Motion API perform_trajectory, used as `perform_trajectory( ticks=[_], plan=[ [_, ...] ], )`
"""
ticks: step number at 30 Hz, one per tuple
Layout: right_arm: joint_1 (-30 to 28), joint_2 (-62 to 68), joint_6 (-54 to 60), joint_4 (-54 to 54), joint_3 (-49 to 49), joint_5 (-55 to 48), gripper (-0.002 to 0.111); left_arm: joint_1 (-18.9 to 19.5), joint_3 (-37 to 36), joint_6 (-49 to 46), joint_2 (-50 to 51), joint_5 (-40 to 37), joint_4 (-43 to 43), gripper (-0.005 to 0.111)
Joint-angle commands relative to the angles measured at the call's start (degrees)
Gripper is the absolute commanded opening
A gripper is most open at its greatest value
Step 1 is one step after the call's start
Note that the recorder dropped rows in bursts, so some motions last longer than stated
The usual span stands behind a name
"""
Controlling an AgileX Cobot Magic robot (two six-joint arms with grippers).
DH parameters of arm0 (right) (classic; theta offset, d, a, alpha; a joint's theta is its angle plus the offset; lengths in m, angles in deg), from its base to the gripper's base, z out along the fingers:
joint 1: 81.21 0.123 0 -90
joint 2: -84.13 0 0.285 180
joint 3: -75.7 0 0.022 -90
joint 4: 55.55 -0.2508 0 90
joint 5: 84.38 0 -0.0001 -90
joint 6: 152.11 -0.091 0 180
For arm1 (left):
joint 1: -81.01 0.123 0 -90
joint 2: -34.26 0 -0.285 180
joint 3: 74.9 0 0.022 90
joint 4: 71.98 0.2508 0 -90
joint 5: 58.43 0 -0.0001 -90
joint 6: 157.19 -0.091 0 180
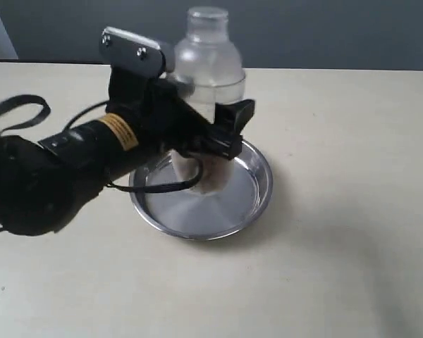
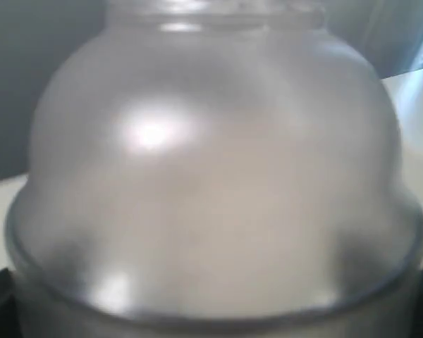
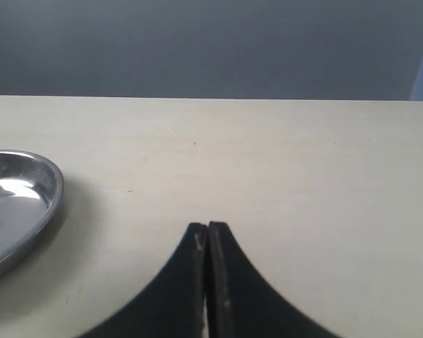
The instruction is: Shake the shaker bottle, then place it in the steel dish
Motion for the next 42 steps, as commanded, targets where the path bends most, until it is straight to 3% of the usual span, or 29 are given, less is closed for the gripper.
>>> perform_trajectory(
  ticks=[1,3,5,9,12,20,35,42],
  plan=[
    [0.1,-0.2,0.0,0.1,-0.1,0.8,-0.001,-0.1,3.3,-7.4,-7.0,-2.3,-1.2,0.0],
    [0.1,-0.2,0.0,0.1,-0.1,0.8,-0.001,2.2,0.5,-10.9,-1.4,-6.4,-14.0,0.0],
    [0.1,-0.2,0.0,0.1,-0.1,0.8,-0.001,2.3,-1.6,-9.2,1.7,-5.8,-17.5,0.0],
    [0.1,-0.2,0.0,0.1,-0.1,0.8,-0.001,-0.2,-2.8,-3.0,1.4,1.1,-6.2,0.0],
    [0.1,-0.2,0.0,0.1,-0.1,0.8,-0.001,-0.6,-2.8,-0.1,1.0,7.6,-2.5,0.0],
    [0.1,-0.2,0.0,0.1,-0.1,0.8,-0.001,-0.6,-2.8,-0.6,3.8,9.8,-2.3,0.0],
    [0.1,-0.2,0.0,0.1,-0.1,0.8,-0.001,-0.5,-2.8,-0.3,19.6,31.1,-12.5,0.0],
    [0.1,-0.2,0.0,0.1,-0.1,0.8,-0.001,-0.5,-2.8,-0.3,24.4,34.1,-12.7,0.0]
  ],
)
